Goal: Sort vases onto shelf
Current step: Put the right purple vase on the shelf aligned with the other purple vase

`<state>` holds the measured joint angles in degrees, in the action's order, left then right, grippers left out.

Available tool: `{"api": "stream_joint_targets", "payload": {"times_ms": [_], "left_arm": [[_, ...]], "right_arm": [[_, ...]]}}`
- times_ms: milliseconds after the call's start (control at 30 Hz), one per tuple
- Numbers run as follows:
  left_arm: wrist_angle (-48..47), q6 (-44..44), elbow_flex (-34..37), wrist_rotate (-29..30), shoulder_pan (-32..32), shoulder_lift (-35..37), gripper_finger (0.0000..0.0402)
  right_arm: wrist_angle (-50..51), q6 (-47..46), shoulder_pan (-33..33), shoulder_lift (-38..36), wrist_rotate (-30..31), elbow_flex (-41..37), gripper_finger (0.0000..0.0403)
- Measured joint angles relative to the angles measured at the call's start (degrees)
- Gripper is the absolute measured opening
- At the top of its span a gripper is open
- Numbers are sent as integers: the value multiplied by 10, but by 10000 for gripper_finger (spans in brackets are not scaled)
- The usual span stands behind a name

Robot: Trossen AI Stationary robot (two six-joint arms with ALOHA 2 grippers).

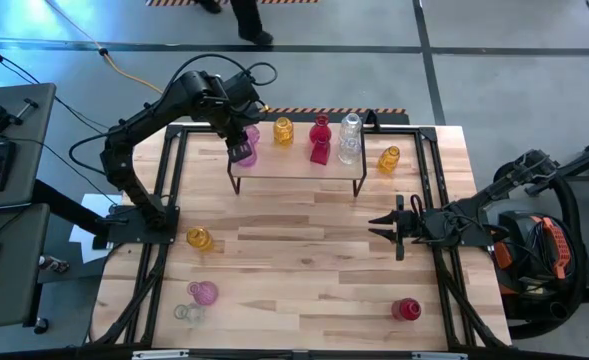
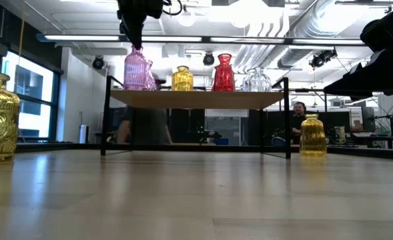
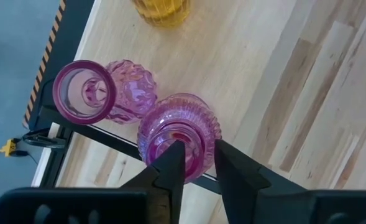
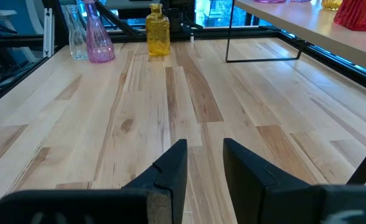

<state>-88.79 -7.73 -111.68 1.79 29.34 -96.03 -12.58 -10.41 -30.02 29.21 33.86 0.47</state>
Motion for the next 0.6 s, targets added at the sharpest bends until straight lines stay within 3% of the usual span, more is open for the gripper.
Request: {"api": "stream_joint_targets", "payload": {"times_ms": [600], "left_arm": [[9,0,0,1,-10,0,90]], "right_arm": [[0,0,0,0,0,0,87]]}}
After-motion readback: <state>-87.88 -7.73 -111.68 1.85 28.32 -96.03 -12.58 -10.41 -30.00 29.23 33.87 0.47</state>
